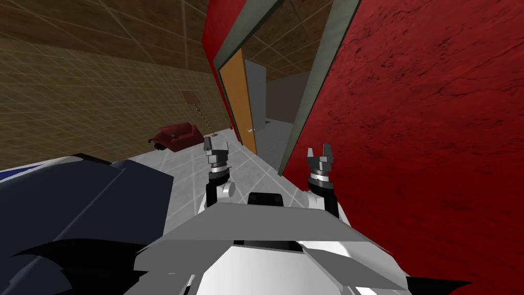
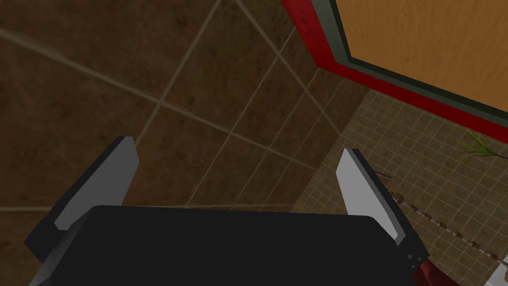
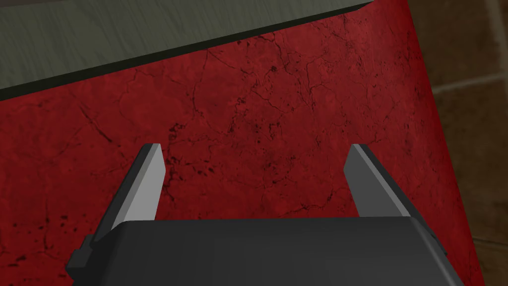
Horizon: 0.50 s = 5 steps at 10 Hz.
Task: Push the door open
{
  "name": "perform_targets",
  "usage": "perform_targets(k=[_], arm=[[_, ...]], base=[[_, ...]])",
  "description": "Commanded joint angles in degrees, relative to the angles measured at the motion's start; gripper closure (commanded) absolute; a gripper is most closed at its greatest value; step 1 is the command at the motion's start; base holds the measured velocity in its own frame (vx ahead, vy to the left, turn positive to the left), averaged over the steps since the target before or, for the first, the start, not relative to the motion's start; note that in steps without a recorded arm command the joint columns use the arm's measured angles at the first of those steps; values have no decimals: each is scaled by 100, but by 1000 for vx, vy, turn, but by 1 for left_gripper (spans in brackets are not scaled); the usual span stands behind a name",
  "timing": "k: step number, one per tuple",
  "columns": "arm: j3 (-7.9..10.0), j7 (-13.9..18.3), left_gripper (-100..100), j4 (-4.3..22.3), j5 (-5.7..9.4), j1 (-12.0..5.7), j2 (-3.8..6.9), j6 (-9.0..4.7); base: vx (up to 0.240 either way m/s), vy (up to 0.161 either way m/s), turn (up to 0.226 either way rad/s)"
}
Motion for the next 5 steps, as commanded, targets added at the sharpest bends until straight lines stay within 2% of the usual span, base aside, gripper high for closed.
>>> perform_targets(k=[1, 5], arm=[[27, -21, -100, 178, 23, -49, 99, -28], [92, -72, -100, 616, 80, -168, 285, -97]], base=[[148, 42, -157], [153, 139, -171]])
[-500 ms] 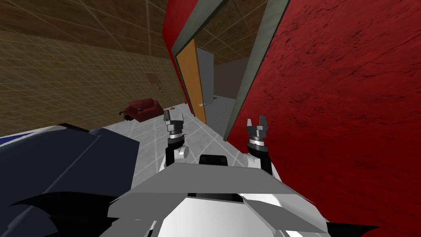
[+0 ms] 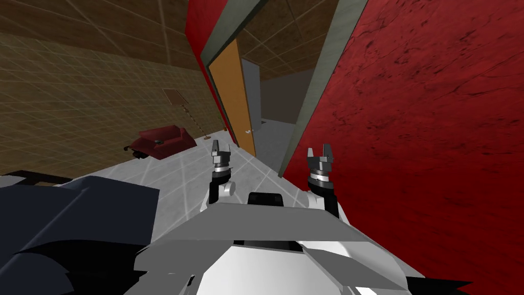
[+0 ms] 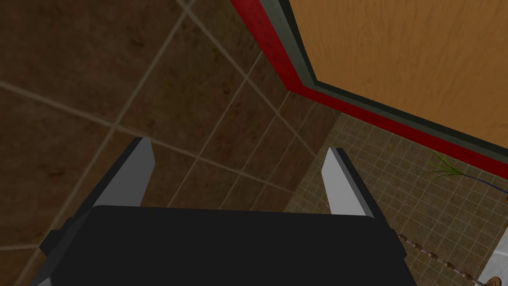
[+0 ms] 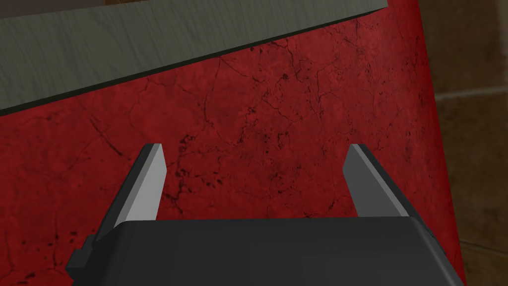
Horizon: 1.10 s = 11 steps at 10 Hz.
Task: Push the door open
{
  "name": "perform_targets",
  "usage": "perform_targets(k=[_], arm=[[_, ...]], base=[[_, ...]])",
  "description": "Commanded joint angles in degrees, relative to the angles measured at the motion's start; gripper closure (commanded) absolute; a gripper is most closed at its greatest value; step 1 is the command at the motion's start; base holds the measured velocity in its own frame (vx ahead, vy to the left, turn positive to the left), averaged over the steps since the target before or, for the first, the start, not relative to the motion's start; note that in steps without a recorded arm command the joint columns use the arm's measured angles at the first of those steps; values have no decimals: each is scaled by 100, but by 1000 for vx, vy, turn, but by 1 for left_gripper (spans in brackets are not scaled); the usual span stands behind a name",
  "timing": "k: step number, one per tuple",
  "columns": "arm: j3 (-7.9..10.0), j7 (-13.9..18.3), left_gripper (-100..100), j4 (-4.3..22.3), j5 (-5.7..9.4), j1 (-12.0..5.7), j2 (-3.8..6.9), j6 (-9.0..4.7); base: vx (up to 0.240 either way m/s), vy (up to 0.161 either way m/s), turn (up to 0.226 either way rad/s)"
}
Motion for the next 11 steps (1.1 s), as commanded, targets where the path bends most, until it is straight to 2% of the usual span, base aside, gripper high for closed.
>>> perform_targets(k=[1, 6, 11], arm=[[20, -23, -100, 181, 24, -27, 73, -41], [108, -93, -100, 775, 101, -189, 241, -135], [200, -165, -100, 1392, 181, -358, 360, -232]], base=[[137, 131, -160], [125, 136, -167], [107, 160, -190]])
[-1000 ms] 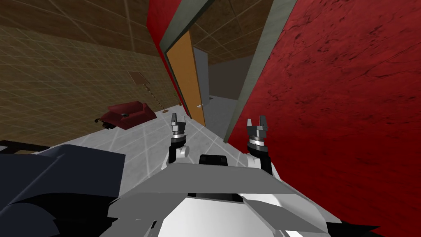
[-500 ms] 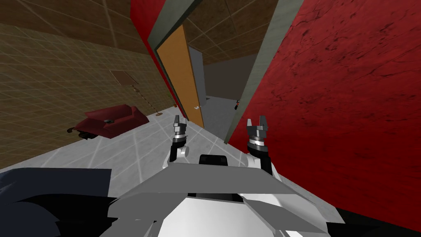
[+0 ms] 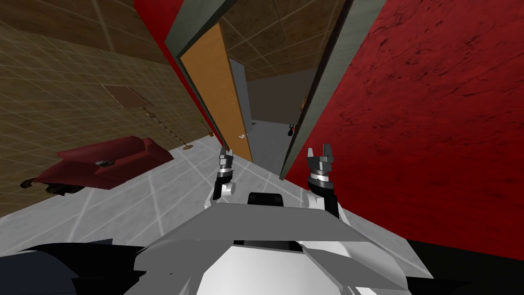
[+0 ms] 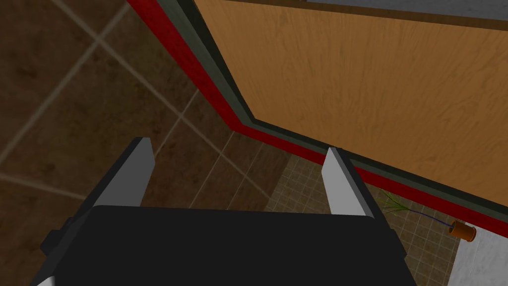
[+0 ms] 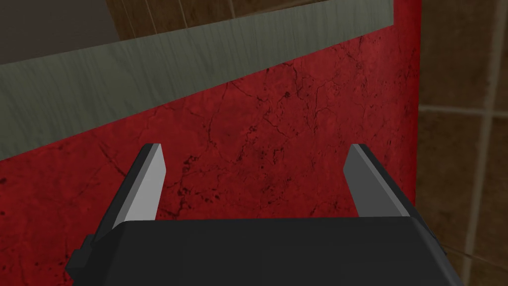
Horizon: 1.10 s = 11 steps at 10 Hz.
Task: Push the door open
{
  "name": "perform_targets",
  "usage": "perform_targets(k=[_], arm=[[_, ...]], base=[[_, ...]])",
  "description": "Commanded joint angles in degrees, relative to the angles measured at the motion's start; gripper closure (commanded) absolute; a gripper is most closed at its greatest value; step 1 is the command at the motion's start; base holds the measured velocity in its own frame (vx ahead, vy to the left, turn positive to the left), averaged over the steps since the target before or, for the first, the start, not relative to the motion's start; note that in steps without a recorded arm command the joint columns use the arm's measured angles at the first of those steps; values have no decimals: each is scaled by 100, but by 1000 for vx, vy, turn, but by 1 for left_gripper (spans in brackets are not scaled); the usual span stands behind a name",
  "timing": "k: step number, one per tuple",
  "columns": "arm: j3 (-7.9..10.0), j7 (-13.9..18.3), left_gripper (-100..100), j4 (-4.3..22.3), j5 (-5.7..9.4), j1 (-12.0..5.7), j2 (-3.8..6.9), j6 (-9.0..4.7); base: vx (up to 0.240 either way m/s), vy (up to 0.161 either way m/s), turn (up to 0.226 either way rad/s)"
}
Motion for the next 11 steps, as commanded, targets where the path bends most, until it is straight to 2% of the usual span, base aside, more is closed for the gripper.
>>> perform_targets(k=[1, 2, 10, 11], arm=[[29, -25, -100, 163, 24, -55, 26, -17], [57, -48, -100, 354, 48, -107, 52, -47], [176, -142, -100, 1153, 153, -325, 127, -173], [207, -166, -100, 1361, 180, -382, 134, -206]], base=[[104, 136, -128], [89, 159, -191], [63, 132, -146], [73, 168, -271]])
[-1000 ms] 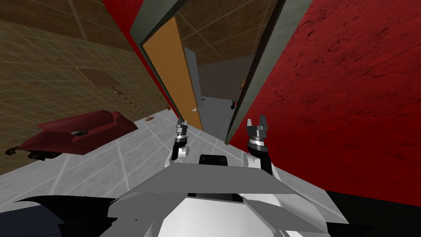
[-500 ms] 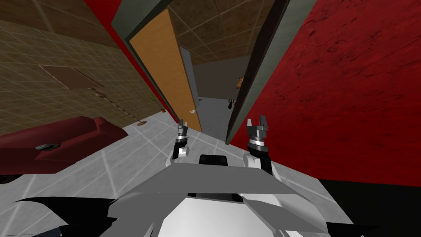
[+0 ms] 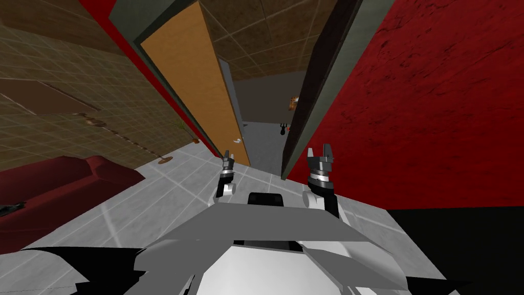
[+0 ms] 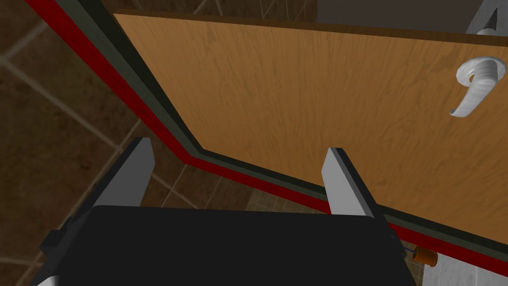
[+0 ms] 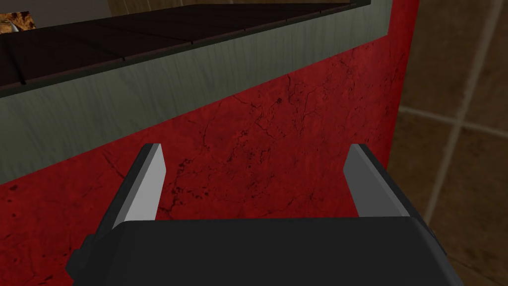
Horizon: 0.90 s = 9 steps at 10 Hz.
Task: Push the door open
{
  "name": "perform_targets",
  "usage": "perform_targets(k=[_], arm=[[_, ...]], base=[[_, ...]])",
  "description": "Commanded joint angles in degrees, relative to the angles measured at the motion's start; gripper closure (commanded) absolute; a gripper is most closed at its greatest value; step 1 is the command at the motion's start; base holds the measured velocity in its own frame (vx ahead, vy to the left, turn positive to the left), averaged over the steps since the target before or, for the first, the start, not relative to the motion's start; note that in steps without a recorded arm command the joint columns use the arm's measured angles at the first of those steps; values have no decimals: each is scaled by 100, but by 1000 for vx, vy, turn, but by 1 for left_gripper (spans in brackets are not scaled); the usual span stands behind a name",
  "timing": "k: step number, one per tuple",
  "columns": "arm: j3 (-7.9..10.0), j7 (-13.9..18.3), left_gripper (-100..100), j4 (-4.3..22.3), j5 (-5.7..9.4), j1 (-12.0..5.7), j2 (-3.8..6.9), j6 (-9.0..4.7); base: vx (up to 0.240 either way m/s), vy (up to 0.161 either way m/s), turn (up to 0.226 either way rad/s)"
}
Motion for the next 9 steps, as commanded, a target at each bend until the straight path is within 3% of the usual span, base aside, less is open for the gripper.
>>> perform_targets(k=[1, 8, 9], arm=[[39, -21, -100, 199, 34, -54, 17, -20], [148, -107, -100, 929, 129, -254, 14, -136], [179, -132, -100, 1138, 156, -311, 7, -169]], base=[[43, 174, -217], [46, 138, -146], [39, 183, -235]])
